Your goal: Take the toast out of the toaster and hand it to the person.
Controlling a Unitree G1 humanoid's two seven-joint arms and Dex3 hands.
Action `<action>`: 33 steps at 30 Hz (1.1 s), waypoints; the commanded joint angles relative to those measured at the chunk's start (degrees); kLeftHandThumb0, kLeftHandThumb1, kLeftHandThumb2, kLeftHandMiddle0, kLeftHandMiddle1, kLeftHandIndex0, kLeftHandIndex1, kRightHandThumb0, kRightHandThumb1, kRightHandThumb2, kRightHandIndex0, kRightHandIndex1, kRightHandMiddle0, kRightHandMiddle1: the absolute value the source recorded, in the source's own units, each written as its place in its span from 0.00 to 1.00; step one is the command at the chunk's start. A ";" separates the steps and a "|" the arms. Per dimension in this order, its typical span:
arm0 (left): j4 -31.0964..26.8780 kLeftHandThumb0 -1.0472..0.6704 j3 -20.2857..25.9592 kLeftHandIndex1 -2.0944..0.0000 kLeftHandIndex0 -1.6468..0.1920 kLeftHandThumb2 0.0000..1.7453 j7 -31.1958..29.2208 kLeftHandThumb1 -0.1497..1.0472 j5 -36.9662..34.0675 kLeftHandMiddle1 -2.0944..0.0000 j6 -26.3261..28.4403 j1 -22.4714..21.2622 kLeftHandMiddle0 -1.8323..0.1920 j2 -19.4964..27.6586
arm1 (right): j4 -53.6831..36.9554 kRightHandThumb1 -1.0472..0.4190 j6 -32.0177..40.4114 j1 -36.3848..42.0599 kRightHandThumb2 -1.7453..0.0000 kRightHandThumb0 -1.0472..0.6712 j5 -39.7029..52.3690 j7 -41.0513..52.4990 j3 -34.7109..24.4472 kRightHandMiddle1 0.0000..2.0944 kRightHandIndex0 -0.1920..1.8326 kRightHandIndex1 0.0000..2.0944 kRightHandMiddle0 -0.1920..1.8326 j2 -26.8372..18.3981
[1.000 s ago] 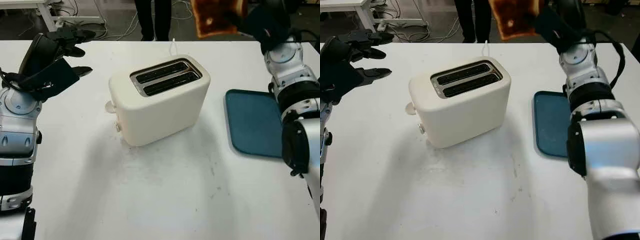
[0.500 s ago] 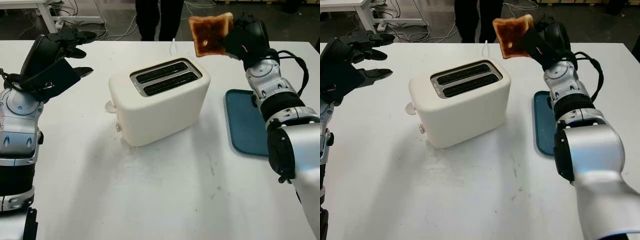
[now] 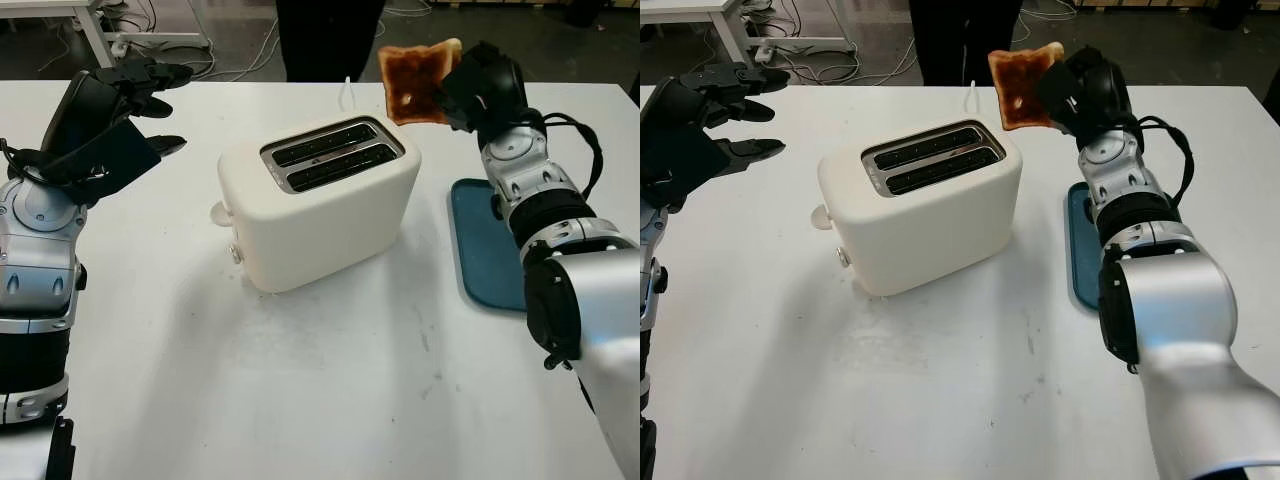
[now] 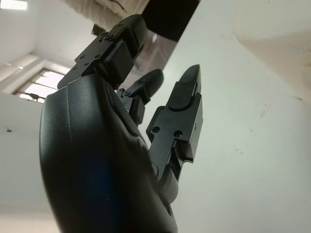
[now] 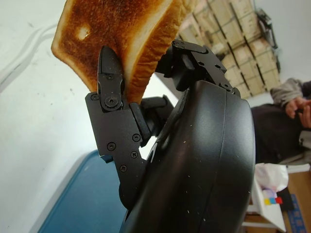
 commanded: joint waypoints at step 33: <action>0.79 0.69 0.73 0.95 0.55 0.00 0.45 0.86 0.30 0.65 -2.42 0.64 0.69 0.70 | -0.09 0.09 0.59 -0.21 0.81 0.47 1.21 0.65 -0.93 0.83 0.42 0.83 0.28 0.16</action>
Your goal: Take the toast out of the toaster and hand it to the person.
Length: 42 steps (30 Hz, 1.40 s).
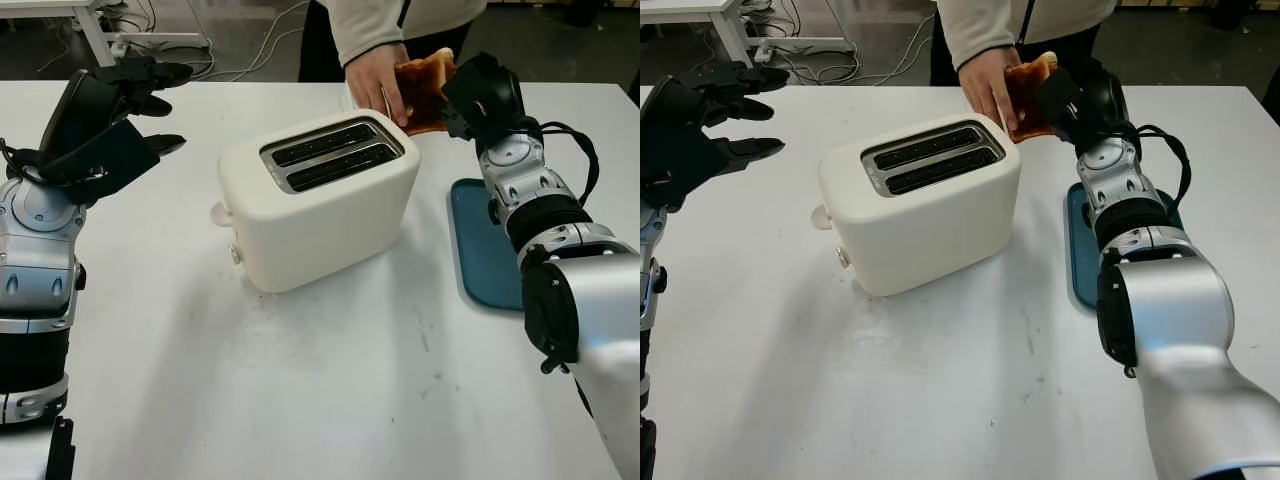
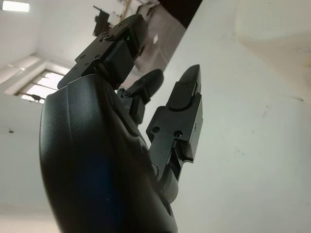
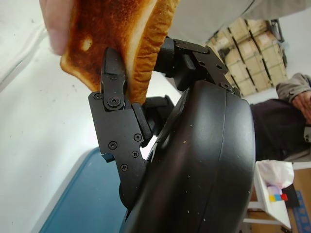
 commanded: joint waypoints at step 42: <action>-0.78 0.69 2.35 0.95 0.55 0.00 1.48 0.86 -1.35 0.65 -0.68 2.45 0.70 -1.19 | -1.14 0.09 -5.67 0.84 0.78 0.10 1.70 10.43 0.44 0.00 0.16 0.14 0.22 -1.25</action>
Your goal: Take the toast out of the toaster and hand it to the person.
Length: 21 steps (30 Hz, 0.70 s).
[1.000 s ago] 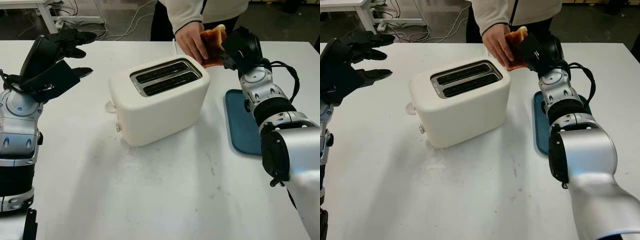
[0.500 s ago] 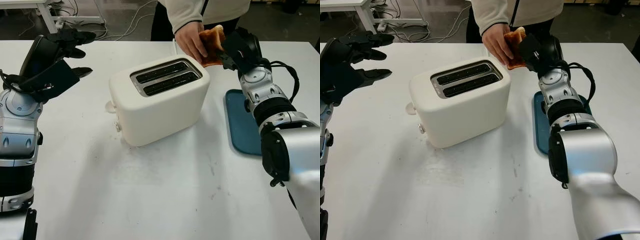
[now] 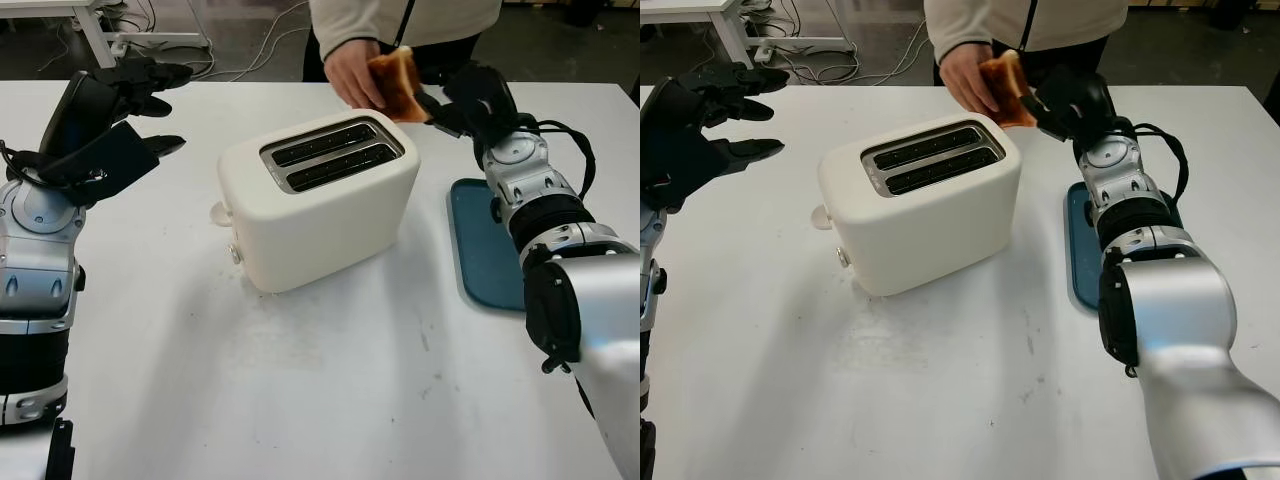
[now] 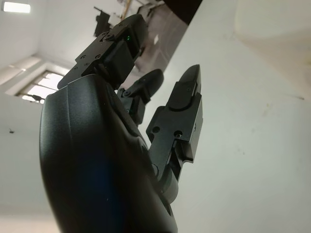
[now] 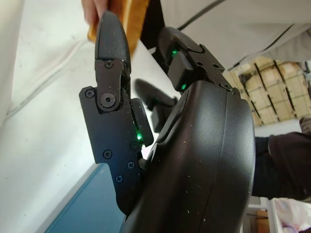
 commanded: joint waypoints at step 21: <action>-16.22 0.59 7.20 1.00 0.67 0.04 7.02 0.89 -9.49 0.59 -8.50 23.43 0.87 -14.02 | -33.07 0.09 -14.30 31.25 0.86 0.18 23.65 16.11 -11.47 0.00 0.11 0.00 0.12 2.95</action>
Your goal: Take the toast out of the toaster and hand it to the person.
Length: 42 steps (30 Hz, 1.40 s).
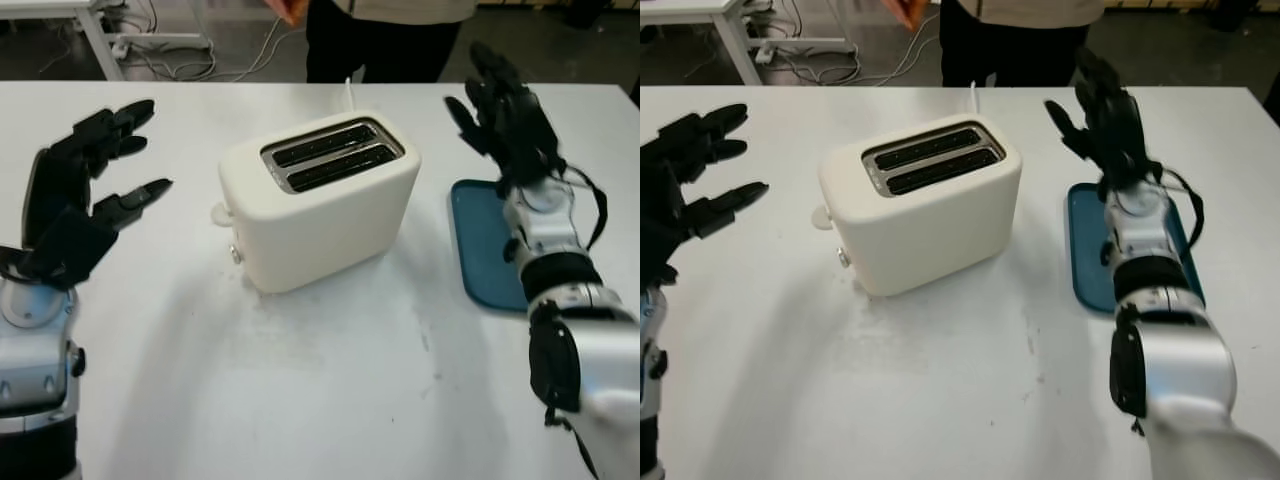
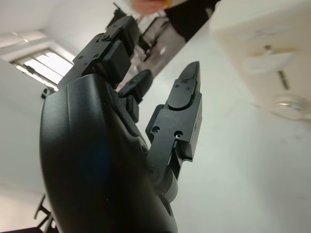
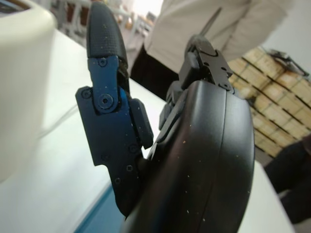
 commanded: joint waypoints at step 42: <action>-0.27 0.30 -16.00 1.00 0.78 0.26 11.60 0.89 8.37 0.69 -9.93 18.67 0.91 -16.72 | -51.65 0.09 14.32 46.70 0.90 0.27 2.85 -8.39 10.36 0.01 0.15 0.01 0.17 20.82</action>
